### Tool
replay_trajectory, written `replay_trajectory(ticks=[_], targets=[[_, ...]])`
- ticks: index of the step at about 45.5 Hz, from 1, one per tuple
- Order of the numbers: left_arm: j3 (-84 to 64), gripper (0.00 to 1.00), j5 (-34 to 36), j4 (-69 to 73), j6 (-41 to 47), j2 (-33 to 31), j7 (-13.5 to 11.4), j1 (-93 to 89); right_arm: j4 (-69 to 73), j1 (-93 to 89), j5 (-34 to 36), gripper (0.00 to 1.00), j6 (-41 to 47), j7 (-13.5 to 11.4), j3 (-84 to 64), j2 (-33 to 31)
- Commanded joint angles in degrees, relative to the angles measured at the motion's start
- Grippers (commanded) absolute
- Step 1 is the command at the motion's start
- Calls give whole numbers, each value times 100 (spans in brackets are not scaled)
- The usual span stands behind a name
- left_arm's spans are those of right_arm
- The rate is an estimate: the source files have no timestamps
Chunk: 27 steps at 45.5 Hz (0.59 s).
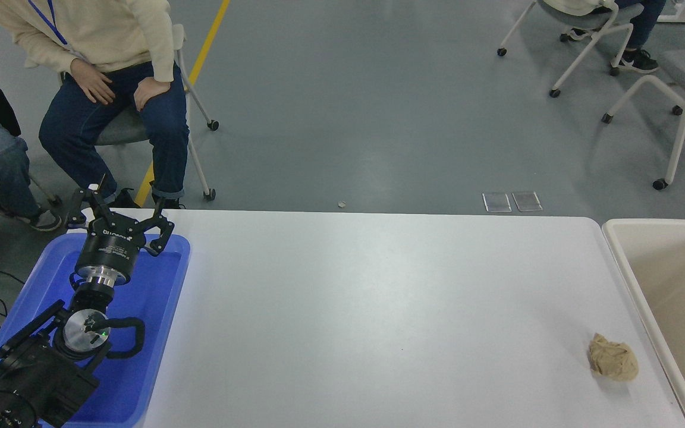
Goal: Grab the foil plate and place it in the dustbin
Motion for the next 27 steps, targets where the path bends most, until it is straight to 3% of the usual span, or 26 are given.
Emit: replay_trajectory(ticks=[1, 13, 27], targets=[[2, 100, -6, 0, 0, 0, 0, 1, 2189, 1152, -28, 100, 127, 5, -465, -811], [2, 100, 2, 0, 0, 0, 0, 1, 3843, 3147, -19, 100, 671, 5, -2337, -953], [2, 100, 2, 0, 9, 0, 0, 1, 4292, 4537, -28, 100, 3061, -4, -2812, -804]])
